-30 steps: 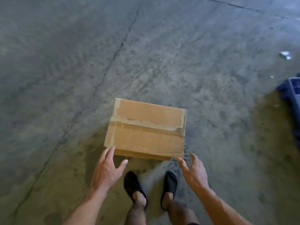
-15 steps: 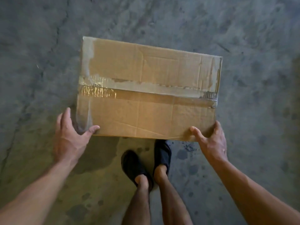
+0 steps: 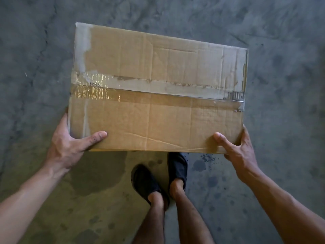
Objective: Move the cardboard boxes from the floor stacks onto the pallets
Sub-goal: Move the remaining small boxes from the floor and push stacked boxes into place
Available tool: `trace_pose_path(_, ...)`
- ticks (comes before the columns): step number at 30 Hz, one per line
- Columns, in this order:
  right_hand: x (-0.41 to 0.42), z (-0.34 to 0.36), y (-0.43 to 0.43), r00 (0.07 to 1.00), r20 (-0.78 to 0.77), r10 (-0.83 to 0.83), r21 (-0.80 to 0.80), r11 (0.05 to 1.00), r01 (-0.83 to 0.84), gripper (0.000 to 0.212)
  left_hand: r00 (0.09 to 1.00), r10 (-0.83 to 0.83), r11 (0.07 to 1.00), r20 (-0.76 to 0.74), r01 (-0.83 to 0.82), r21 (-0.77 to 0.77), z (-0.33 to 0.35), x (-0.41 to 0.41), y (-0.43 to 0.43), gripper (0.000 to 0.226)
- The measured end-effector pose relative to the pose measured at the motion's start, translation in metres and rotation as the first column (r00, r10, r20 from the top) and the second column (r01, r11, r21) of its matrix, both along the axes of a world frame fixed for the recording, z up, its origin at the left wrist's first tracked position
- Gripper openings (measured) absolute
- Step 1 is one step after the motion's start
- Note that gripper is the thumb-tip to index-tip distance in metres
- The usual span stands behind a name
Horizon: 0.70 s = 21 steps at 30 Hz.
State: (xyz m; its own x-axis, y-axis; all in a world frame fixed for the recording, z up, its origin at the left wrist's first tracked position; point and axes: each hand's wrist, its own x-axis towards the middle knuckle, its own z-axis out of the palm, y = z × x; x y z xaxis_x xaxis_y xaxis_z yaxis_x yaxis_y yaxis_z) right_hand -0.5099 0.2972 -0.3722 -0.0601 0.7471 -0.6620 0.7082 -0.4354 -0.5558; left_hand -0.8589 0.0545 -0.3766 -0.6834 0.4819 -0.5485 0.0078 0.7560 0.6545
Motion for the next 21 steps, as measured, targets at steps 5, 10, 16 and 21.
trace_pose_path(5, 0.01, 0.073, 0.007, 0.991, -0.07, -0.117, 0.043, 0.992, 0.121, 0.107, 0.999, -0.038, 0.998, 0.007, 0.037, 0.051, 0.083, -0.004, 0.031, 0.094)
trace_pose_path(10, 0.003, 0.206, 0.017, 0.962, -0.178, -0.207, 0.099, 0.969, 0.226, 0.089, 0.992, -0.123, 0.989, 0.026, 0.12, 0.086, 0.208, -0.022, 0.063, 0.109)
trace_pose_path(16, -0.009, 0.351, -0.029, 0.898, -0.278, -0.34, 0.169, 0.903, 0.394, 0.098, 0.955, -0.278, 0.942, 0.105, 0.249, 0.227, 0.341, -0.055, 0.093, 0.118)
trace_pose_path(21, -0.026, 0.43, -0.119, 0.78, -0.355, -0.516, 0.262, 0.745, 0.613, 0.097, 0.859, -0.506, 0.822, 0.077, 0.453, 0.347, 0.417, -0.098, 0.117, 0.102)
